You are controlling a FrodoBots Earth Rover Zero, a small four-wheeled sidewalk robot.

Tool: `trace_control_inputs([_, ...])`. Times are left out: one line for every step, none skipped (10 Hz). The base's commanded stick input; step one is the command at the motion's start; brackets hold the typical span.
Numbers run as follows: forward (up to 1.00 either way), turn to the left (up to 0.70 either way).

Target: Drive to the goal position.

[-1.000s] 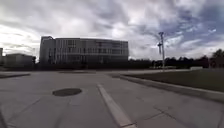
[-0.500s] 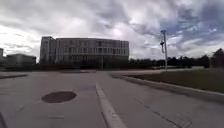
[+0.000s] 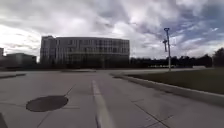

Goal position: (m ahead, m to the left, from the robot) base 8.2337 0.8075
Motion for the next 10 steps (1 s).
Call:
trace_control_inputs([1.0,0.07])
trace_control_inputs([1.0,0.0])
trace_control_inputs([1.0,0.0])
trace_control_inputs([1.0,0.05])
trace_control_inputs([1.0,0.39])
trace_control_inputs([1.0,0.4])
trace_control_inputs([1.0,0.12])
trace_control_inputs([1.0,0.0])
trace_control_inputs([1.0,0.22])
trace_control_inputs([1.0,0.23])
